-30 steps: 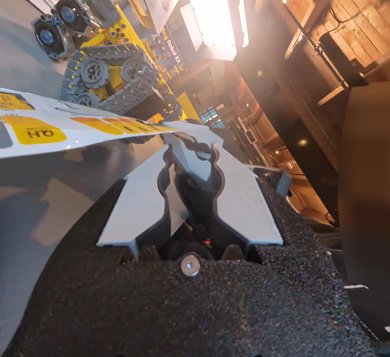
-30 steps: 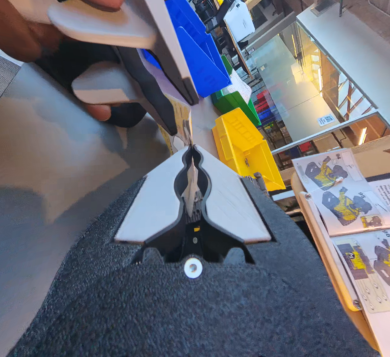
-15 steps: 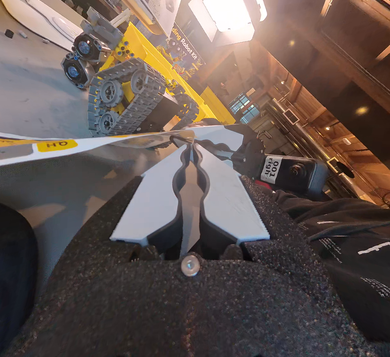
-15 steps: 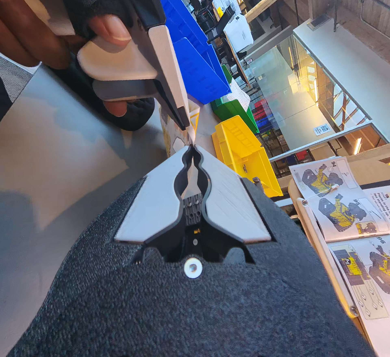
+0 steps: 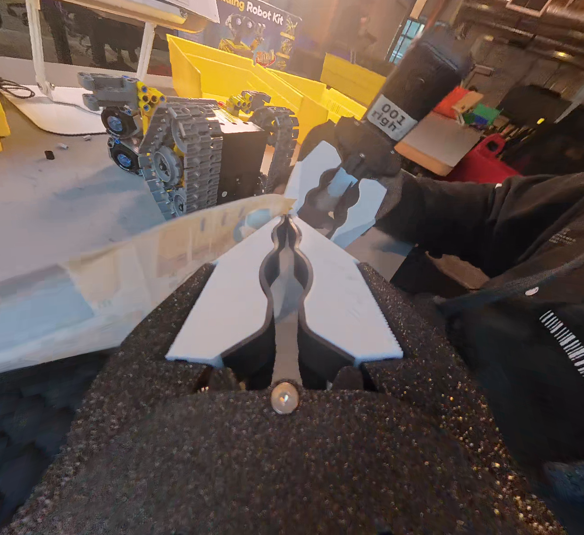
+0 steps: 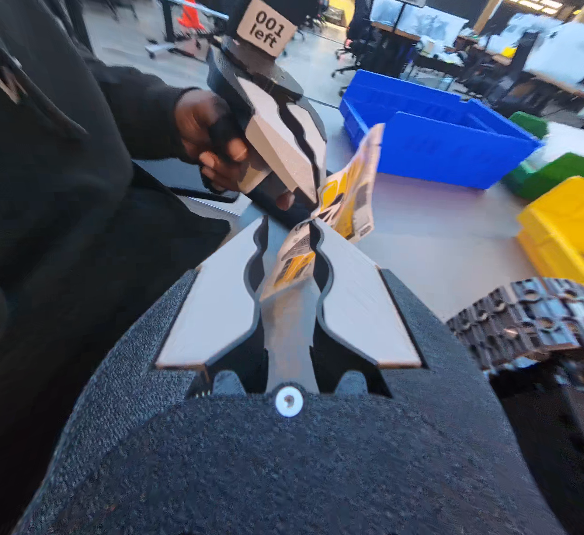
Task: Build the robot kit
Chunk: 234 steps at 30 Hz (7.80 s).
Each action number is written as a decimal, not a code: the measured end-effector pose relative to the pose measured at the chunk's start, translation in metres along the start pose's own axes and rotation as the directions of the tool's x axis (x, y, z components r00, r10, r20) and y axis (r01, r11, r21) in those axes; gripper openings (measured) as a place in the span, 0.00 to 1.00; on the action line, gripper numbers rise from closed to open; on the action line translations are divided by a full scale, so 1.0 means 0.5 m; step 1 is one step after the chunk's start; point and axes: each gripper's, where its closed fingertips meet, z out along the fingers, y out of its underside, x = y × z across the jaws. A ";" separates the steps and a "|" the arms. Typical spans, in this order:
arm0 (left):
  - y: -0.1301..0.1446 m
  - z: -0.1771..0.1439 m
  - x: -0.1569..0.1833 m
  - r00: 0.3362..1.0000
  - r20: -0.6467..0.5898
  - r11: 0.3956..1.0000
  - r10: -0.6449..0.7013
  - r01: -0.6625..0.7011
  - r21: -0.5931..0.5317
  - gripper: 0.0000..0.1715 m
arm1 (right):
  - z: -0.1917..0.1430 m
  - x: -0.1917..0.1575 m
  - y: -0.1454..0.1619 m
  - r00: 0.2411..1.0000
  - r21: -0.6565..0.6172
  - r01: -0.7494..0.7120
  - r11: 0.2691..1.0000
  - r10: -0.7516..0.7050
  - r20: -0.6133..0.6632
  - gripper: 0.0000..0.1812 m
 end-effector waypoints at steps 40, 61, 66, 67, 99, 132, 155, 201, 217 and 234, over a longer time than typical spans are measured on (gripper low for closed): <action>-0.060 -0.015 -0.029 0.988 0.011 0.988 0.153 -0.153 -0.008 0.00 | -0.089 0.097 -0.089 0.935 0.254 -0.346 0.903 0.354 0.015 0.00; 0.056 -0.076 -0.371 0.887 0.335 0.813 -0.317 0.436 -0.385 0.11 | -0.099 0.111 -0.066 0.940 0.247 -0.326 0.912 0.341 -0.018 0.00; -0.006 -0.092 -0.395 0.886 0.462 0.894 0.019 0.192 -0.405 0.32 | -0.108 0.118 -0.063 0.941 0.261 -0.314 0.913 0.335 -0.041 0.00; -0.025 -0.085 -0.378 0.895 0.440 0.916 0.065 0.122 -0.383 0.33 | -0.110 0.122 -0.064 0.941 0.272 -0.311 0.911 0.335 -0.046 0.00; -0.206 0.154 -0.047 0.636 -0.619 0.862 -0.460 0.488 -0.139 0.15 | -0.185 0.235 -0.089 0.090 -0.628 0.692 0.355 -0.906 -0.413 0.00; -0.258 0.223 -0.100 0.825 -0.505 0.959 -0.254 0.283 -0.019 0.00 | -0.248 0.285 -0.095 0.326 -0.449 0.576 0.684 -0.695 -0.641 0.17; -0.218 0.230 -0.206 0.806 -0.513 0.942 -0.296 0.335 -0.017 0.00 | -0.306 0.342 -0.026 0.883 -0.010 -0.054 0.998 0.043 -0.467 0.13; -0.162 0.277 -0.119 0.711 -0.655 0.743 0.254 -0.577 -0.339 0.00 | -0.256 0.307 0.010 0.983 -0.261 -0.131 0.956 0.090 -0.162 0.08; -0.163 0.277 -0.126 0.720 -0.648 0.749 0.250 -0.568 -0.341 0.00 | -0.246 0.304 0.022 0.983 -0.270 -0.143 0.952 0.105 -0.152 0.00; -0.162 0.275 -0.132 0.723 -0.645 0.751 0.247 -0.564 -0.344 0.00 | -0.258 0.319 0.014 0.976 -0.236 -0.153 0.960 0.109 -0.188 0.03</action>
